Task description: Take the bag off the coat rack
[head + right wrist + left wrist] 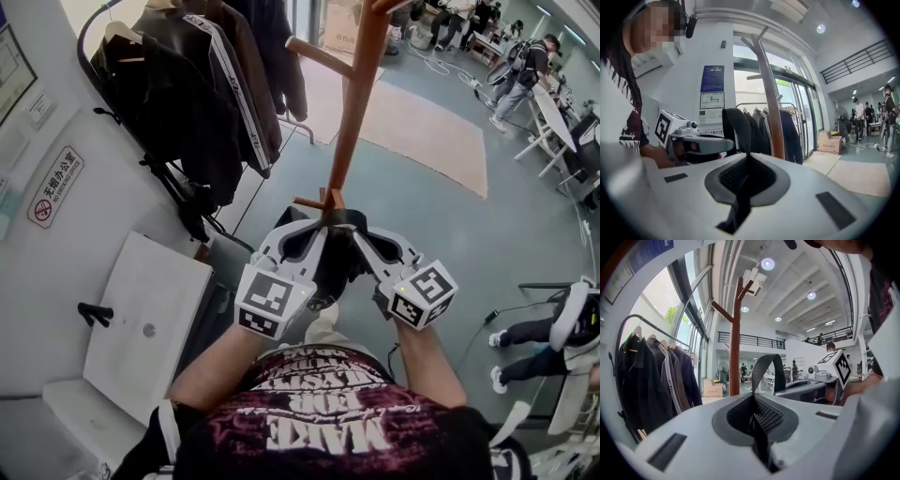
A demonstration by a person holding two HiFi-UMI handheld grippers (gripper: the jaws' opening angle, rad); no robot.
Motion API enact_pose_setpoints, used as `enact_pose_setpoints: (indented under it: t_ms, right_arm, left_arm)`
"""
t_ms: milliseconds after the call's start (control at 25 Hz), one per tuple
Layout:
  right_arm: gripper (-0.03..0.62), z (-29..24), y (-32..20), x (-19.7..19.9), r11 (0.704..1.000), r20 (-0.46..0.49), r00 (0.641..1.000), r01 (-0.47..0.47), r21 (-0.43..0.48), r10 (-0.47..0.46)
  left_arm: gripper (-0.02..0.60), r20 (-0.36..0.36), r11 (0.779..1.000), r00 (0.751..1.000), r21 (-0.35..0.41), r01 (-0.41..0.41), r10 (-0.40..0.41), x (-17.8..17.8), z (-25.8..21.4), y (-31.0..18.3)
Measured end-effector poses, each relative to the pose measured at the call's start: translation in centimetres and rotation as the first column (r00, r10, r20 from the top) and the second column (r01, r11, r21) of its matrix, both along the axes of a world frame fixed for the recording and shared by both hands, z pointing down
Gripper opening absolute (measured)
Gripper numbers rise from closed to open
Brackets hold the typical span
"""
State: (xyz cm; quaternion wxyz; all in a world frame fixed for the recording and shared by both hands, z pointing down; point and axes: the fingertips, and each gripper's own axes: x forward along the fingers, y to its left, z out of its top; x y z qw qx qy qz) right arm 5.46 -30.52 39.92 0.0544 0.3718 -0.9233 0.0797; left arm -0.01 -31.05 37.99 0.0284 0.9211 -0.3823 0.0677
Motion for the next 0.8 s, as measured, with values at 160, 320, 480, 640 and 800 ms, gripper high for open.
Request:
enact_pose_setpoints:
  t_ms: [160, 320, 480, 640, 800]
  right_arm:
    - [0.009, -2.9, 1.6, -0.7, 0.999, 0.018, 1.000, 0.006, 0.052, -0.007]
    - [0.011, -5.0, 3.5, -1.6, 0.997, 0.010, 1.000, 0.019, 0.076, -0.020]
    - [0.011, -7.3, 5.3, -2.3, 0.994, 0.028, 0.999, 0.026, 0.107, -0.029]
    - [0.011, -9.0, 6.9, -2.9, 0.990, 0.038, 0.999, 0.034, 0.134, -0.039]
    - [0.011, -9.8, 7.8, -3.6, 0.989, 0.045, 0.998, 0.042, 0.140, -0.049]
  left_arm:
    - [0.008, -0.035, 0.999, 0.999, 0.032, 0.002, -0.001, -1.0, -2.8, 1.5]
    - [0.008, -0.022, 0.998, 1.000, 0.059, -0.020, 0.021, -1.6, -4.9, 3.3]
    - [0.008, -0.023, 0.994, 0.999, 0.105, -0.031, 0.034, -2.3, -7.2, 5.1]
    - [0.009, -0.023, 0.992, 0.999, 0.121, -0.038, 0.041, -2.9, -9.0, 6.7]
    - [0.009, -0.016, 0.992, 0.999, 0.126, -0.031, 0.033, -3.5, -9.8, 7.8]
